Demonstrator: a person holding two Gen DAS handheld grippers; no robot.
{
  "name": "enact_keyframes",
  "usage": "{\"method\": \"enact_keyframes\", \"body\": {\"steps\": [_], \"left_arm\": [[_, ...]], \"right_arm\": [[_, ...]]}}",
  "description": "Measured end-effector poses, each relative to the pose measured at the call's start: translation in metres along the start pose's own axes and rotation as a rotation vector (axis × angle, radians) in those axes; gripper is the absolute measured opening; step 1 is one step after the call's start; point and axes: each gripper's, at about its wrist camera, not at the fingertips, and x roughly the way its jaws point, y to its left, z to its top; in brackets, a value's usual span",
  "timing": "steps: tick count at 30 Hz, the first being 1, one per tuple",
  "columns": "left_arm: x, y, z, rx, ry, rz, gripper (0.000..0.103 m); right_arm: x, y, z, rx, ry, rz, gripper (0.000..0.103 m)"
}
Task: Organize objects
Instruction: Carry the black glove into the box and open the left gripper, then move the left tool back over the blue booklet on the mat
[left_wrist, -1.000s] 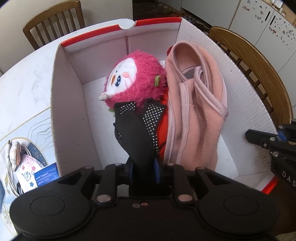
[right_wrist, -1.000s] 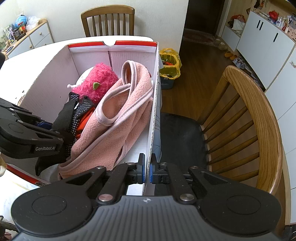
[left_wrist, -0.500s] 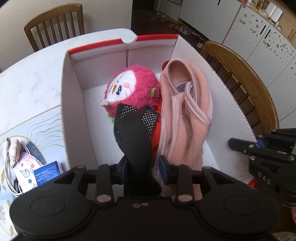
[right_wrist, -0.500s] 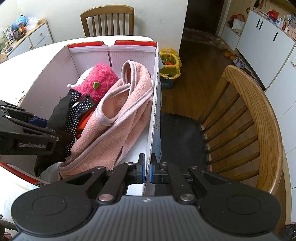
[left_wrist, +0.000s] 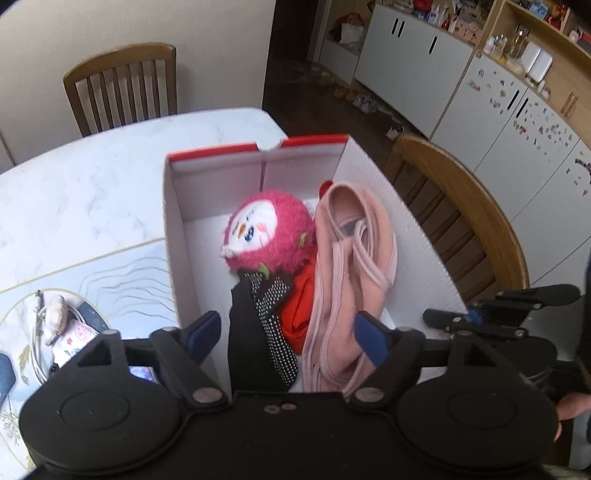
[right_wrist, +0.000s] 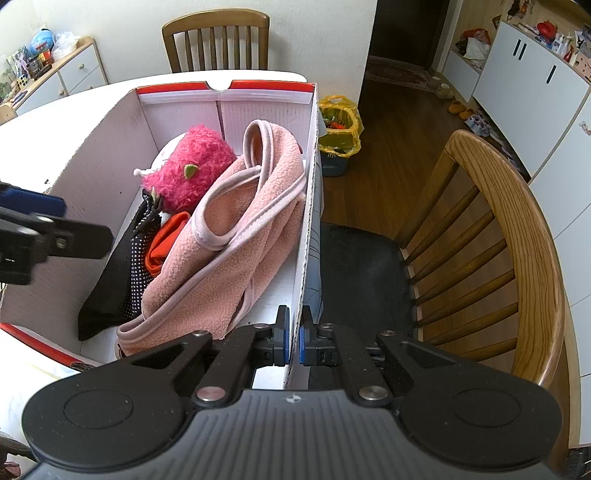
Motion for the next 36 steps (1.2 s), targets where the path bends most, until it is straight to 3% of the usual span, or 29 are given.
{"method": "enact_keyframes", "body": {"steps": [11,22,32,36], "left_arm": [[-0.035,0.020,0.002,-0.024,-0.082,0.049,0.097],[-0.066,0.089,-0.003,-0.145,-0.146,0.159,0.102],[-0.049,0.148,-0.026,-0.244,-0.090,0.268,0.102],[-0.029,0.151,-0.040,-0.208,-0.061,0.276,0.102]], "right_arm": [[0.000,0.000,0.000,-0.001,0.002,0.001,0.004],[0.000,0.000,0.000,-0.004,0.008,-0.001,0.004],[0.000,0.001,0.000,-0.004,0.010,-0.003,0.004],[0.001,0.000,0.000,-0.006,0.011,-0.005,0.004]]}}
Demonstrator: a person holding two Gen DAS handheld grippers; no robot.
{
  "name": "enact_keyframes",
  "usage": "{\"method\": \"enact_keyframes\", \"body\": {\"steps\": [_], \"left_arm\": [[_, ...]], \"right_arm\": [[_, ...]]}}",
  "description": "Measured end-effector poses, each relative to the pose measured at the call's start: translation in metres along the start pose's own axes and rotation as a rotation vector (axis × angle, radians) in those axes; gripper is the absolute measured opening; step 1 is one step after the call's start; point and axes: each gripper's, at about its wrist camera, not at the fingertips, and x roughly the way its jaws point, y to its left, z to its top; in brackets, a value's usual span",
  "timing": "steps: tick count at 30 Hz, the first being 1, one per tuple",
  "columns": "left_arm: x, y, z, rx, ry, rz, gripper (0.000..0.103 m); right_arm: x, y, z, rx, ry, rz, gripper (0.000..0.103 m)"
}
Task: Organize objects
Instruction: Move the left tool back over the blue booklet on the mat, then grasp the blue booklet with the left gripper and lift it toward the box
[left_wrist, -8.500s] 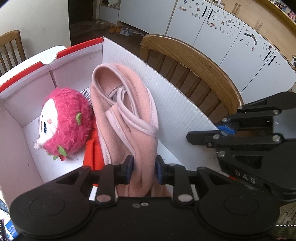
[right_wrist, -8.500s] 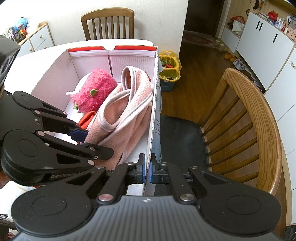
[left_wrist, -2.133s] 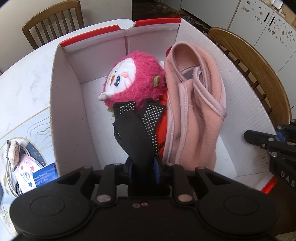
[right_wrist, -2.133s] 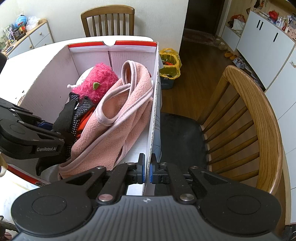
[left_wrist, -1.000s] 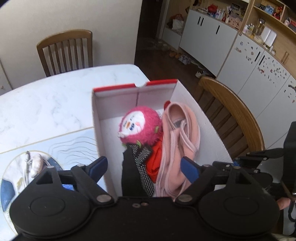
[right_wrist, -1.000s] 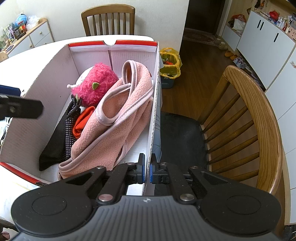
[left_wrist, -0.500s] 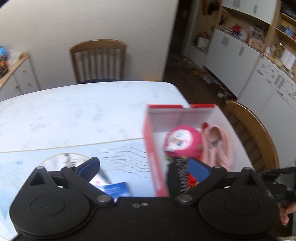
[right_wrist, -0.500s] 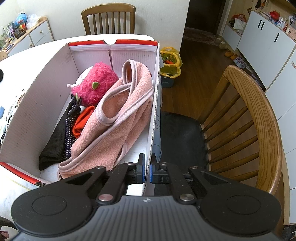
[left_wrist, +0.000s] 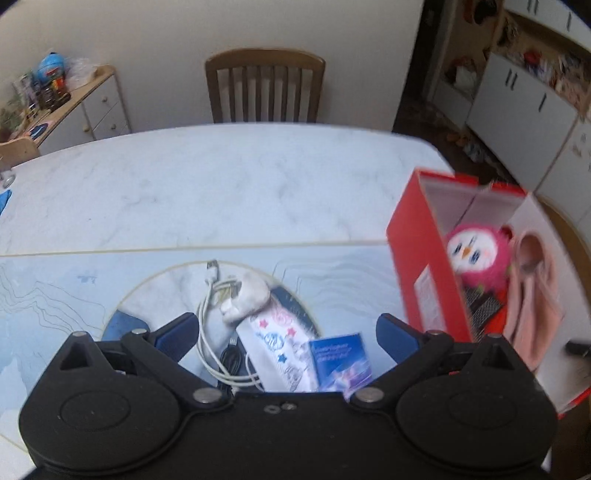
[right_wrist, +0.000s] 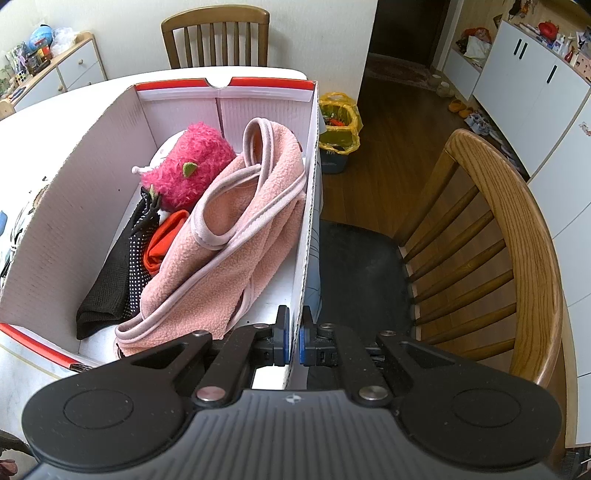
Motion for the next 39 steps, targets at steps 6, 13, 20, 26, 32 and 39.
{"method": "enact_keyframes", "body": {"steps": [6,13,20,26,32,39], "left_arm": [[0.022,-0.007,-0.019,0.031,0.030,-0.036,0.102],[0.042,-0.012,-0.034,0.030,0.056,-0.090,0.101],[0.053,-0.016,-0.041,0.043,0.048,-0.125,0.098],[0.063,-0.028,-0.045,0.105,0.055,-0.112,0.090],[0.066,-0.036,-0.049,0.145,0.049,-0.097,0.074],[0.061,-0.039,-0.050,0.143,0.040,-0.107,0.056]], "right_arm": [[0.001,0.000,0.000,-0.001,0.003,-0.003,0.004],[0.001,-0.001,0.000,-0.001,0.003,-0.002,0.004],[0.001,-0.001,0.000,-0.002,0.004,-0.004,0.004],[0.001,0.000,0.000,-0.003,0.005,-0.005,0.004],[0.002,0.000,-0.001,-0.003,0.007,-0.005,0.004],[0.002,0.000,-0.001,-0.002,0.007,-0.005,0.004]]}}
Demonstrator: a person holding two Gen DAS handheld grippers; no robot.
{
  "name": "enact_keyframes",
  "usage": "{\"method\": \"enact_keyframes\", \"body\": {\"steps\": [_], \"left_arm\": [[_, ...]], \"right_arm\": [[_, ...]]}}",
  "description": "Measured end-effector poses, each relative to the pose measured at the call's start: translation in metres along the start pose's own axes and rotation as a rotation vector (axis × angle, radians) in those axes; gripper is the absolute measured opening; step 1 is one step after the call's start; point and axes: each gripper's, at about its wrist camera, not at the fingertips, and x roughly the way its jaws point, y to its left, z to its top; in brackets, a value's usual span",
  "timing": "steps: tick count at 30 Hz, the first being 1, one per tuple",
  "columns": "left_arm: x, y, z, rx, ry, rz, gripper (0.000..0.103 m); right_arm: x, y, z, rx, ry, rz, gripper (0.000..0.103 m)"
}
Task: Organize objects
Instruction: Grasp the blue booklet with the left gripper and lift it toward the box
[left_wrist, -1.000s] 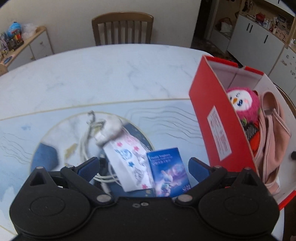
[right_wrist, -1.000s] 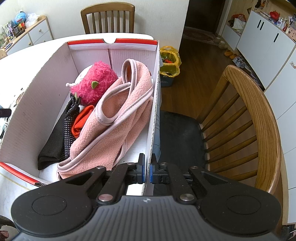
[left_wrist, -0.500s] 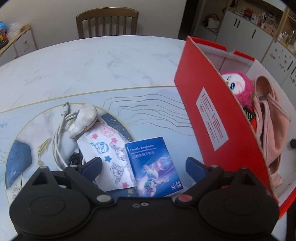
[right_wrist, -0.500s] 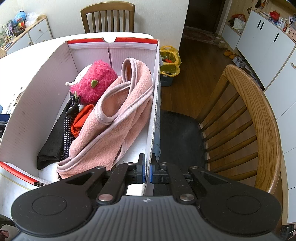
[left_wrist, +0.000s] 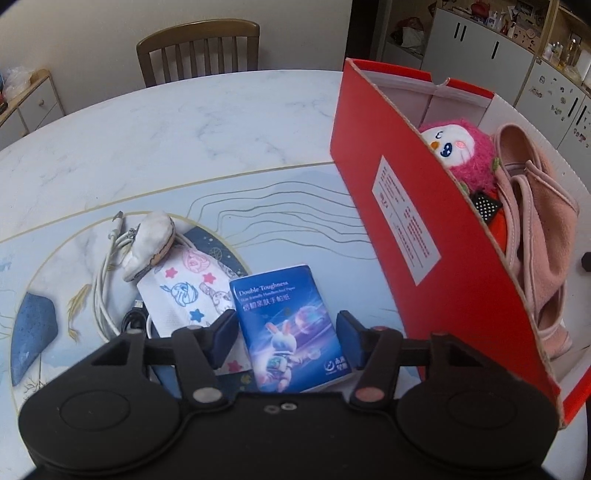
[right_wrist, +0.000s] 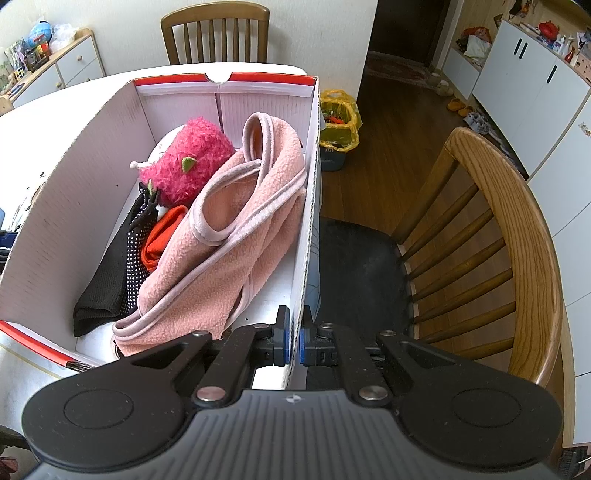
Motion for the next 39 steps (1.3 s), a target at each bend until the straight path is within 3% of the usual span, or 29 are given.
{"method": "enact_keyframes", "body": {"steps": [12,22,30,39], "left_arm": [[-0.029,0.000,0.011,-0.046,-0.006,0.020,0.055],[-0.081,-0.014,0.037,-0.049,-0.088,-0.050,0.055],[-0.101,-0.046,0.053,0.003,-0.121,-0.126,0.055],[-0.088,-0.096,0.051,0.132,-0.096,-0.167,0.055]], "right_arm": [[0.001,0.001,-0.001,-0.005,-0.001,-0.002,0.004],[-0.001,0.001,0.000,0.003,-0.002,-0.001,0.004],[0.000,0.002,0.000,0.004,-0.007,-0.003,0.004],[-0.001,0.002,-0.001,0.010,-0.013,-0.003,0.004]]}}
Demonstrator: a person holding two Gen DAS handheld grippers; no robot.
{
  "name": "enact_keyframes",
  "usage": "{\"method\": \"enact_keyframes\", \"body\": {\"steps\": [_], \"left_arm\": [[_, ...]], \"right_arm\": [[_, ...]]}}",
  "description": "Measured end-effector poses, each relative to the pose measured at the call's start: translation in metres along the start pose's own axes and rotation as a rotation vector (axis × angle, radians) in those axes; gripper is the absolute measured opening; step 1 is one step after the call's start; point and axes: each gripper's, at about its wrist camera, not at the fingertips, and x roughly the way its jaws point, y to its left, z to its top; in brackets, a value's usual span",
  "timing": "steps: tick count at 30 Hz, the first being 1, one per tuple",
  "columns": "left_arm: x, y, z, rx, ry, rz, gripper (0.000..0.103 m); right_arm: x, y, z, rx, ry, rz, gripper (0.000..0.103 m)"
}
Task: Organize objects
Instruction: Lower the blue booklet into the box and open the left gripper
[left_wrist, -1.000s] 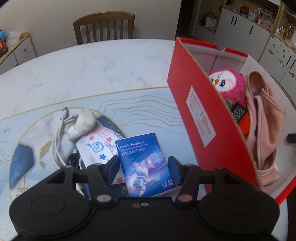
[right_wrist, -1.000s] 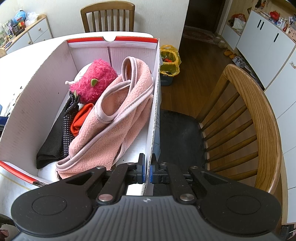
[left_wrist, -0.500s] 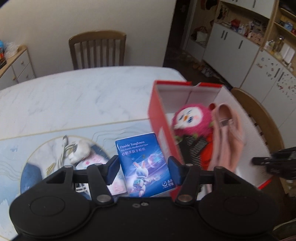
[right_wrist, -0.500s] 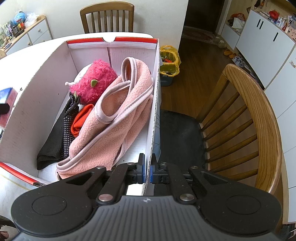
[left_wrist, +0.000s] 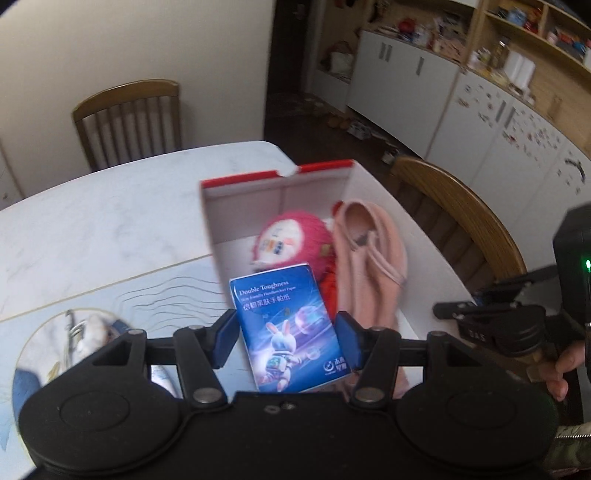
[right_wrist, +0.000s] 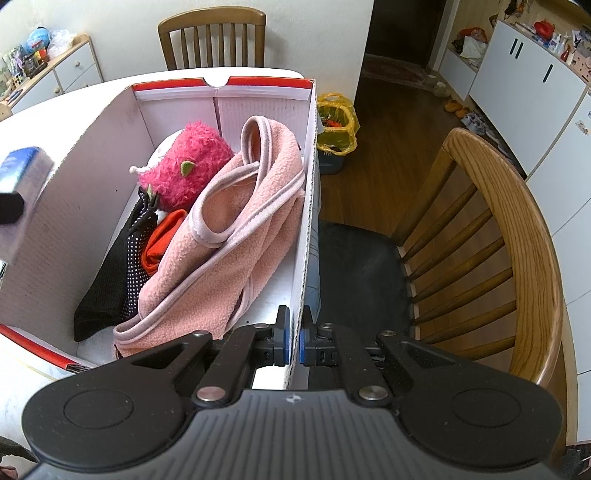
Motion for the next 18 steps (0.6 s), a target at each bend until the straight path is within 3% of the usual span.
{"method": "enact_keyframes", "body": {"steps": [18], "left_arm": [[0.070,-0.030,-0.010,0.118,0.174,0.022,0.055]], "right_arm": [[0.000,-0.002,0.001,0.007,-0.001,0.008,0.004]]}}
